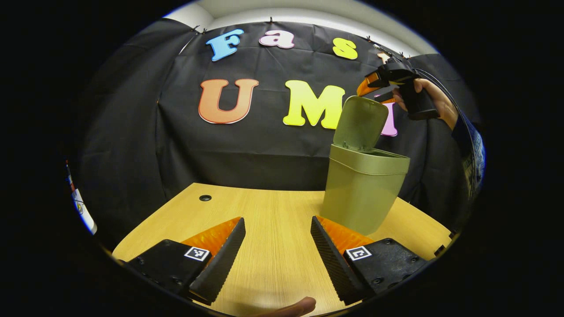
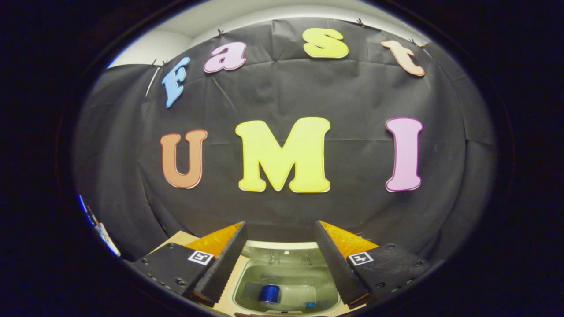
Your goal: Press the lid of the desktop garbage bin to open it, pick up the crumpled paper on the desktop and throw it into the bin, then pick up the pop can on the desktop and drop it into the bin, and finally close the garbage bin lid.
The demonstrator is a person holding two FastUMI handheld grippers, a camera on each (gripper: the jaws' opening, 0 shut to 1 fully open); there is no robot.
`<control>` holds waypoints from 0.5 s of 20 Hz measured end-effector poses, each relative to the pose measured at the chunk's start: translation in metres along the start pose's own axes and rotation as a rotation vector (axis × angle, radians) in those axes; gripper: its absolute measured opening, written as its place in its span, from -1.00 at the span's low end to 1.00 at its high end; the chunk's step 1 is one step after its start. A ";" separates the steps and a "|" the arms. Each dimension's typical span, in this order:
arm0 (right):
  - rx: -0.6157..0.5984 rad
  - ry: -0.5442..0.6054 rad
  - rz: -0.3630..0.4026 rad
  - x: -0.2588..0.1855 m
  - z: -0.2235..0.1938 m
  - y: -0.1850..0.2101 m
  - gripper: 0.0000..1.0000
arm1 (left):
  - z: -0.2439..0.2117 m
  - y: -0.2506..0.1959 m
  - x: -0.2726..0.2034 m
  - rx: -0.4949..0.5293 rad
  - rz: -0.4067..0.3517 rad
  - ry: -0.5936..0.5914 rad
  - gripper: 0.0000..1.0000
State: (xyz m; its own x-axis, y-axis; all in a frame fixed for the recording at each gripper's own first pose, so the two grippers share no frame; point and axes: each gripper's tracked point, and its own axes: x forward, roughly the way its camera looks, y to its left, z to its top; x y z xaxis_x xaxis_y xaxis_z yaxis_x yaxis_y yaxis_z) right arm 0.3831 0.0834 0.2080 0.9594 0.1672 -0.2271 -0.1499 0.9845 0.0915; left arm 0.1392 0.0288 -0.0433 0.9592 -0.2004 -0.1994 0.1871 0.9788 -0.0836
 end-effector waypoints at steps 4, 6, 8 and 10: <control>-0.023 0.058 0.008 -0.012 -0.048 -0.002 0.88 | -0.004 -0.007 -0.005 0.016 -0.018 0.007 0.92; -0.025 0.059 0.006 -0.017 -0.068 -0.003 0.92 | -0.006 -0.007 -0.006 0.025 -0.016 0.006 0.92; -0.023 0.070 0.002 -0.021 -0.087 -0.006 0.89 | -0.011 -0.006 -0.006 0.023 -0.018 0.013 0.92; -0.020 0.083 0.002 -0.024 -0.105 -0.008 0.89 | -0.014 -0.007 -0.007 0.019 -0.016 0.021 0.92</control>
State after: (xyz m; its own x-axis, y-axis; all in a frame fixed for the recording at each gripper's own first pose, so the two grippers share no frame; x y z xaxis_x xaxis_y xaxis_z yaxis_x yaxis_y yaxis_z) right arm 0.3367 0.0773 0.1109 0.9363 0.1723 -0.3061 -0.1573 0.9848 0.0732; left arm 0.1280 0.0231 -0.0551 0.9515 -0.2170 -0.2182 0.2068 0.9760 -0.0687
